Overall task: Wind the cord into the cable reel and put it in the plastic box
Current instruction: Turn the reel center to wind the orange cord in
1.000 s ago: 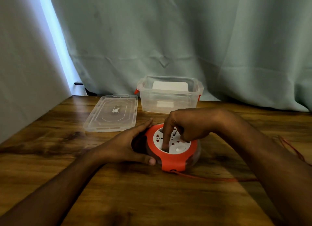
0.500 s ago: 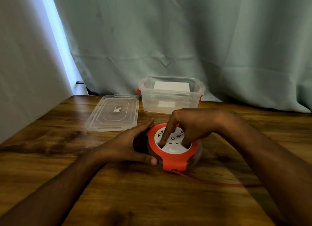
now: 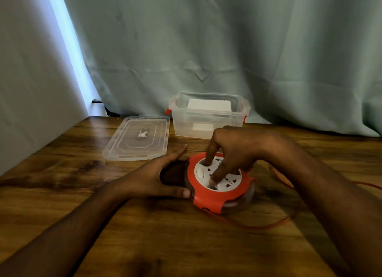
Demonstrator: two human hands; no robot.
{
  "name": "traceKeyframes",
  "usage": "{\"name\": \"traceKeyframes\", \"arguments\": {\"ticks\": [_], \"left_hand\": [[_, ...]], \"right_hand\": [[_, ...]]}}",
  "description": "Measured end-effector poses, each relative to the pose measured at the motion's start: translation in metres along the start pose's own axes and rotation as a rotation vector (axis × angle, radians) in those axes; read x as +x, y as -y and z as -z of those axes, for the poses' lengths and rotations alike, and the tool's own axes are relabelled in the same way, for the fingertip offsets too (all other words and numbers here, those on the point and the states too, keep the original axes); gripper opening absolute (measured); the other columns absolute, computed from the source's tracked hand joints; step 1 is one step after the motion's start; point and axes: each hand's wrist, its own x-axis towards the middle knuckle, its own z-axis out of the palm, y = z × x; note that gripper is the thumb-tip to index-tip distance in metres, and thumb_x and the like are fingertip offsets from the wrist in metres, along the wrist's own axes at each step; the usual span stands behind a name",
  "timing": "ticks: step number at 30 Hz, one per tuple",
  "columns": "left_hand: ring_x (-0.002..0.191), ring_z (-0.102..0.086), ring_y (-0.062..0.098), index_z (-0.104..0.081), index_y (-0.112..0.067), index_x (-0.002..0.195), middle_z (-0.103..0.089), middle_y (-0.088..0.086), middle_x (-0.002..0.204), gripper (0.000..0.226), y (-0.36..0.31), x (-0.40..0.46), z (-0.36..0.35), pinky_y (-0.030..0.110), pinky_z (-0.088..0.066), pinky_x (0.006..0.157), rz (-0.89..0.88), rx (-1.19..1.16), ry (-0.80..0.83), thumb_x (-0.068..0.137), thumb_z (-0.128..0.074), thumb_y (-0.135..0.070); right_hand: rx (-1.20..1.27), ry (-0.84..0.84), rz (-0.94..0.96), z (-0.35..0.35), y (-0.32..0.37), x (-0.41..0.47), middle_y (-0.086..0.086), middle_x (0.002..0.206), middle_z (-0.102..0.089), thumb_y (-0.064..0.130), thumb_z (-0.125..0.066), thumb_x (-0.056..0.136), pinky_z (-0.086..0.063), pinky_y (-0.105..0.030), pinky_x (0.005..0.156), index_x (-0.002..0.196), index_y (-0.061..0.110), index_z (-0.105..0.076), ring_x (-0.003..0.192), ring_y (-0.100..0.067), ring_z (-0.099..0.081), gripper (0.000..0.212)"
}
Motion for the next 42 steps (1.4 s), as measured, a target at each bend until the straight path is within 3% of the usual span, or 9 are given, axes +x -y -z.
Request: {"name": "traceKeyframes", "arguments": {"ticks": [3, 7, 10, 13, 21, 27, 32, 36, 42], "left_hand": [[0.143, -0.036, -0.007, -0.016, -0.040, 0.160, -0.039, -0.026, 0.157, 0.123, -0.002, -0.001, 0.000, 0.029, -0.035, 0.121, 0.006, 0.003, -0.004, 0.062, -0.082, -0.072], [0.143, -0.035, -0.005, -0.022, -0.043, 0.159, -0.036, -0.025, 0.158, 0.122, -0.002, 0.000, 0.001, 0.036, -0.037, 0.120, -0.005, 0.068, -0.003, 0.057, -0.082, -0.078], [0.147, -0.024, -0.002, -0.009, -0.056, 0.156, -0.019, -0.031, 0.159, 0.136, -0.002, 0.000, -0.001, 0.027, -0.033, 0.119, -0.023, 0.130, -0.016, 0.045, -0.081, -0.085], [0.152, -0.008, -0.003, 0.005, -0.066, 0.150, 0.002, -0.039, 0.161, 0.143, -0.001, -0.001, -0.002, 0.023, -0.024, 0.119, -0.035, 0.117, -0.003, 0.039, -0.085, -0.083], [0.132, -0.026, -0.026, 0.002, -0.065, 0.150, -0.017, -0.057, 0.140, 0.142, -0.002, -0.001, -0.002, 0.001, -0.030, 0.106, 0.009, 0.060, 0.030, 0.040, -0.087, -0.080], [0.144, -0.028, -0.007, 0.001, -0.056, 0.155, -0.020, -0.049, 0.146, 0.149, -0.002, 0.000, -0.005, 0.007, -0.030, 0.110, 0.024, 0.060, -0.006, 0.038, -0.087, -0.081], [0.145, -0.028, -0.004, 0.002, -0.057, 0.155, -0.021, -0.043, 0.150, 0.146, -0.002, 0.000, -0.005, 0.012, -0.031, 0.113, 0.027, 0.064, -0.020, 0.040, -0.085, -0.082], [0.146, -0.029, -0.002, 0.002, -0.057, 0.154, -0.023, -0.033, 0.159, 0.145, -0.001, 0.001, -0.005, 0.016, -0.033, 0.115, 0.025, 0.074, -0.027, 0.041, -0.084, -0.084], [0.140, -0.025, -0.010, 0.006, -0.075, 0.139, -0.013, -0.053, 0.141, 0.134, 0.002, 0.001, -0.004, 0.002, -0.026, 0.104, 0.033, 0.076, -0.027, 0.041, -0.084, -0.083]], "right_hand": [[0.009, -0.002, -0.024, -0.001, -0.001, 0.002, 0.005, 0.132, -0.063, 0.059, -0.088, 0.064, -0.065, -0.029, 0.066, 0.122, 0.038, -0.071, 0.091, -0.017, -0.074, 0.064], [-0.044, 0.001, 0.023, -0.001, 0.002, 0.000, 0.011, 0.134, -0.055, 0.060, -0.084, 0.069, -0.061, -0.025, 0.073, 0.125, 0.040, -0.069, 0.101, -0.011, -0.064, 0.061], [-0.071, 0.003, 0.076, 0.002, 0.004, -0.004, 0.031, 0.100, -0.046, 0.058, -0.083, 0.072, -0.048, -0.017, 0.065, 0.127, 0.044, -0.068, 0.083, 0.002, -0.051, 0.058], [-0.086, -0.002, 0.104, 0.002, 0.008, -0.004, 0.034, 0.083, -0.035, 0.055, -0.083, 0.075, -0.038, -0.016, 0.061, 0.130, 0.046, -0.065, 0.074, 0.007, -0.043, 0.058], [-0.125, -0.040, 0.130, 0.000, 0.014, -0.003, 0.033, 0.081, -0.032, 0.054, -0.082, 0.076, -0.035, -0.018, 0.059, 0.131, 0.050, -0.062, 0.071, 0.007, -0.040, 0.059], [-0.206, -0.174, 0.095, -0.013, 0.011, 0.009, 0.017, 0.110, -0.054, 0.074, -0.074, 0.069, -0.041, -0.020, 0.059, 0.122, 0.039, -0.068, 0.096, -0.007, -0.055, 0.063], [-0.139, -0.253, -0.033, -0.023, 0.010, 0.023, 0.011, 0.092, -0.063, 0.079, -0.072, 0.063, -0.052, -0.022, 0.050, 0.107, 0.026, -0.065, 0.071, -0.007, -0.064, 0.069], [0.000, -0.200, -0.105, -0.020, 0.011, 0.022, 0.008, 0.088, -0.072, 0.072, -0.077, 0.065, -0.064, -0.032, 0.058, 0.106, 0.024, -0.068, 0.062, -0.008, -0.072, 0.064], [-0.059, -0.140, 0.155, 0.007, -0.001, -0.004, 0.024, 0.106, -0.063, 0.028, -0.085, 0.080, -0.048, -0.019, 0.075, 0.112, 0.042, -0.074, 0.098, 0.000, -0.059, 0.036]]}}
